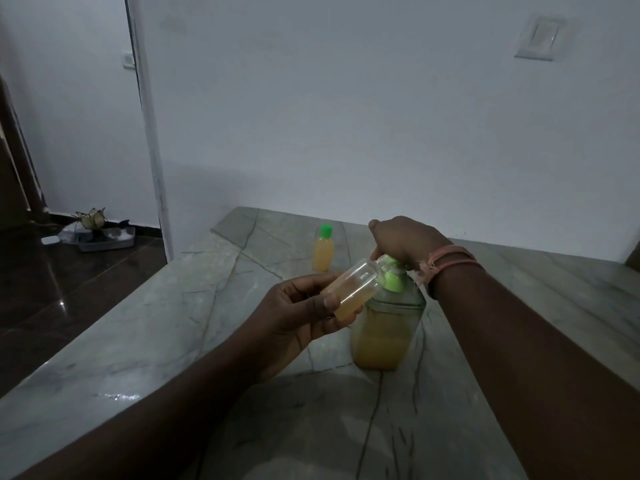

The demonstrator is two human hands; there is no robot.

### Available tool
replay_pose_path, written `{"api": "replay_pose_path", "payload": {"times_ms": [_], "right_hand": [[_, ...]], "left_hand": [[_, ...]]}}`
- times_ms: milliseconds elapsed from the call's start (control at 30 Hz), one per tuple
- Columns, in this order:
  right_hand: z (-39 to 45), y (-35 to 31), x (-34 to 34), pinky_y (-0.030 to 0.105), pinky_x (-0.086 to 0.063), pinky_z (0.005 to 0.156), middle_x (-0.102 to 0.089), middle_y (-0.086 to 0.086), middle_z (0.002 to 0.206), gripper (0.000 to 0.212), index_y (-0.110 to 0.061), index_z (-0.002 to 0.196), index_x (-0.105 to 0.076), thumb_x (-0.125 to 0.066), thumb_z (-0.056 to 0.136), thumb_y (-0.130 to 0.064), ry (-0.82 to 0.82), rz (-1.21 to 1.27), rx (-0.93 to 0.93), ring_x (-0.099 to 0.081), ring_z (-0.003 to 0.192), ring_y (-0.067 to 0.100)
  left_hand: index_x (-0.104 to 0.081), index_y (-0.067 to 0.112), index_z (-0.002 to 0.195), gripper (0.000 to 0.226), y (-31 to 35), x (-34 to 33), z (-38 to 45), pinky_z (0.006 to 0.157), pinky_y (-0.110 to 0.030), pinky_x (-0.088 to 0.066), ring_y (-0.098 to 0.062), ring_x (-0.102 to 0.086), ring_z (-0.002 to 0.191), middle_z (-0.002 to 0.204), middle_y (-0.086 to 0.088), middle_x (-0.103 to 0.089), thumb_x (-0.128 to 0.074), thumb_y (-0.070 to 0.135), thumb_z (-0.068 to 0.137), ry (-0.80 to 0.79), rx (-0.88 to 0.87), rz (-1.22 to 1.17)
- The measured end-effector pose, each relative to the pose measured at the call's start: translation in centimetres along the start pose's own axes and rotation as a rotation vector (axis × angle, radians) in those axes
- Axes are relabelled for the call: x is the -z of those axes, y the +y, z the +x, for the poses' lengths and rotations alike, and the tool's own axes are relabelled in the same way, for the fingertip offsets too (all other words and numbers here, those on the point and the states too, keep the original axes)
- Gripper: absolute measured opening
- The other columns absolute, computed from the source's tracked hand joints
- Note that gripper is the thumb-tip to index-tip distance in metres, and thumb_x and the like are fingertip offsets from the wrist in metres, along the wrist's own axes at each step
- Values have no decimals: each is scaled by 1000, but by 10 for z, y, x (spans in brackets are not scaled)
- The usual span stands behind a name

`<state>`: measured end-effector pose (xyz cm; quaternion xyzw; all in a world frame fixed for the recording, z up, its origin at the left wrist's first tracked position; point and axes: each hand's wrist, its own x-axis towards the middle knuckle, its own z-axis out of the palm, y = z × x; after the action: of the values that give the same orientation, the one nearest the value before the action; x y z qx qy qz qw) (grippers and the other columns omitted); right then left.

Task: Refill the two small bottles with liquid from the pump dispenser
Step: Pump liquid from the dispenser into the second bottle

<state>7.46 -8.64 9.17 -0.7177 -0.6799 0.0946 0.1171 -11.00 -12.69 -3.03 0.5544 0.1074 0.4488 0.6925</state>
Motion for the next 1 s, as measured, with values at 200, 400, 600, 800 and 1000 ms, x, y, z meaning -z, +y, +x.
{"api": "replay_pose_path", "payload": {"times_ms": [200, 400, 600, 800, 1000], "right_hand": [[-3, -2, 2, 26, -38, 69, -56, 20, 129, 44, 0, 123, -57, -27, 103, -25, -22, 31, -11, -53, 85, 27], [1, 0, 2, 29, -35, 79, -58, 20, 124, 51, -1, 117, -61, -22, 102, -30, 53, 59, 1, -51, 87, 25], [-3, -2, 0, 28, -34, 81, -59, 20, 122, 48, 1, 119, -59, -23, 103, -26, 1, 55, -26, -49, 90, 23], [1, -5, 4, 28, -34, 69, -59, 21, 99, 52, 0, 112, -60, -18, 103, -30, 6, 18, -20, -47, 75, 23], [-3, -5, -2, 31, -36, 93, -50, 18, 136, 45, -2, 130, -51, -20, 103, -19, 13, 52, -35, -48, 121, 30]], "left_hand": [[-66, 12, 130, 54, 1, -2, -1, 91, -32, -55, -33, -64, 119, 131, -16, -65, -82, 29, 82, 15, -1, 2], [-67, 12, 129, 54, 2, -3, 0, 90, -32, -56, -34, -65, 118, 130, -16, -65, -83, 29, 80, 22, -1, -4], [-69, 14, 127, 56, 2, -4, -2, 89, -32, -56, -33, -66, 116, 128, -16, -67, -86, 32, 77, 31, 6, -6], [-69, 15, 127, 54, 2, -4, -2, 90, -31, -56, -33, -65, 117, 129, -15, -66, -84, 32, 78, 19, -11, -11], [-68, 12, 127, 56, 1, -4, -1, 88, -32, -57, -31, -66, 114, 126, -16, -68, -85, 31, 76, 3, -13, -6]]}}
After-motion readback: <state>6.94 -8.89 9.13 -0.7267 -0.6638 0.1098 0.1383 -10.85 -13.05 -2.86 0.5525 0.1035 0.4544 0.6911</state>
